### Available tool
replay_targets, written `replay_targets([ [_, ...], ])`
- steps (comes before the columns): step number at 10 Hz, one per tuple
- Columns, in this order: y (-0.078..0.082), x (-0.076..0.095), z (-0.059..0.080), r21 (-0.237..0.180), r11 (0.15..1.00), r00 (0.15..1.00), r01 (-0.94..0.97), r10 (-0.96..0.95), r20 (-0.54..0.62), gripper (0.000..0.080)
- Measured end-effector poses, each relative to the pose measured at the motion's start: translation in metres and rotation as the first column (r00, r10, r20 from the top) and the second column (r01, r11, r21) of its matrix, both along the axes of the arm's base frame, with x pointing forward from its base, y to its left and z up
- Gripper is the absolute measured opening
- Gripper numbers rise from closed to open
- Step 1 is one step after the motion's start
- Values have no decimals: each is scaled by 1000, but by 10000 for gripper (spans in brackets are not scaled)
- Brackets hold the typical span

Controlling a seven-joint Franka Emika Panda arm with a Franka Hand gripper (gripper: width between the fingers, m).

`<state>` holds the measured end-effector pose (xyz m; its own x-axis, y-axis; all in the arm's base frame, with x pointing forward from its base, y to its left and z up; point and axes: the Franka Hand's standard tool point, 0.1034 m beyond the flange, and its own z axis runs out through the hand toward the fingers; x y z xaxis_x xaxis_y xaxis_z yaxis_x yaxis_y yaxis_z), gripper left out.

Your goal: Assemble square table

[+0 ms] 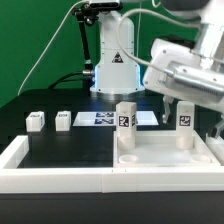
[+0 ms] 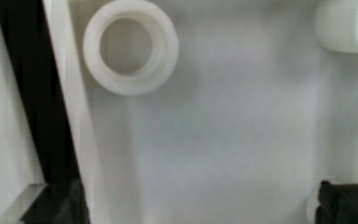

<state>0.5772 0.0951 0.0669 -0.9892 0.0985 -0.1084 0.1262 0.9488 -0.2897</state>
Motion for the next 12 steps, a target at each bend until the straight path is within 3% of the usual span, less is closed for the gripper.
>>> replay_targets([
  [1,-6,0,15,14,1000,999,12,-13,32,649],
  [3,-20,0,26,12,1000,999,19,-19,43,649],
  [7,-21,0,25,15,998,997,58,-59,51,649],
  [9,-24,0,25,39,979,975,201,-204,92,649],
  [10,-35,3,26,89,938,929,335,-344,137,649],
  [12,-50,1,27,186,783,753,593,-621,216,649],
])
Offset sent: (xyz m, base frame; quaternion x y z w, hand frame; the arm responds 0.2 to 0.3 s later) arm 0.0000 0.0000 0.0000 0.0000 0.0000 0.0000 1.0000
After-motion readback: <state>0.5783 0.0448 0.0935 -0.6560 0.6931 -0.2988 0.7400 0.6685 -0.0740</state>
